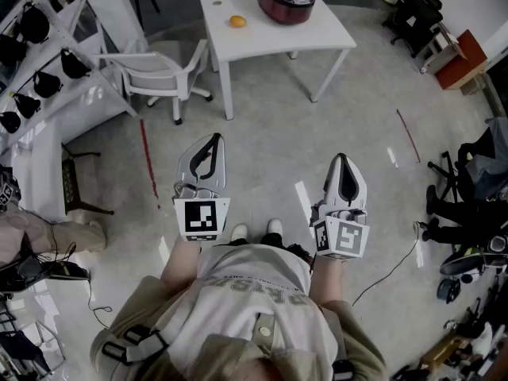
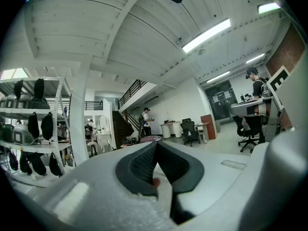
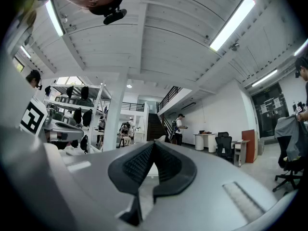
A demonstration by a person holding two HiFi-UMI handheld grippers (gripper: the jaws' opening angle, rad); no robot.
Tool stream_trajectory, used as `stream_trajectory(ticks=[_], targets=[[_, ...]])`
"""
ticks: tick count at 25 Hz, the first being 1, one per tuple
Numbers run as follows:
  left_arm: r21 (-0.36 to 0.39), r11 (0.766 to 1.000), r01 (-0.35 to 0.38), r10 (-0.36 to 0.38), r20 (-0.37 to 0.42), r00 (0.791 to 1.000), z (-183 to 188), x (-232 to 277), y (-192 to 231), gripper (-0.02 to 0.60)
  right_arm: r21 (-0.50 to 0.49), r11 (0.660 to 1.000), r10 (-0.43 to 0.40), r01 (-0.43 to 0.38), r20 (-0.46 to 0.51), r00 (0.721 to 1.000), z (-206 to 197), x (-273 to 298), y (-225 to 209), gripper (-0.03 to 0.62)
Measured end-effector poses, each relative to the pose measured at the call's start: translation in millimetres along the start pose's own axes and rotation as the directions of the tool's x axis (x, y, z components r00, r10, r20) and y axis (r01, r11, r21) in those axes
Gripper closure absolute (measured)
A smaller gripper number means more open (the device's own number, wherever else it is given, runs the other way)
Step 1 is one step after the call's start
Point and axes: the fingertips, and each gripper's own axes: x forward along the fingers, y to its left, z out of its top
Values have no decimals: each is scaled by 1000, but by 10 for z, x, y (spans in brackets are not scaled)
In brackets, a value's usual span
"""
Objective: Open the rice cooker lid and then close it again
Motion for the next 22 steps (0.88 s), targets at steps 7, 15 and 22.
stream_trajectory(ticks=[7, 15, 22], targets=[[-1, 1000, -9, 9, -6, 1000, -16, 31, -77, 571, -17, 1000, 16, -16, -3, 1000, -11, 8, -74, 594], [-11, 1000, -24, 24, -24, 999, -49, 120, -214, 571, -35, 998, 50, -50, -15, 999, -52, 63, -203, 594], [23, 999, -44, 45, -46, 998, -15, 266, -353, 571, 11, 995, 100, -100, -4, 995, -58, 155, -412, 594]])
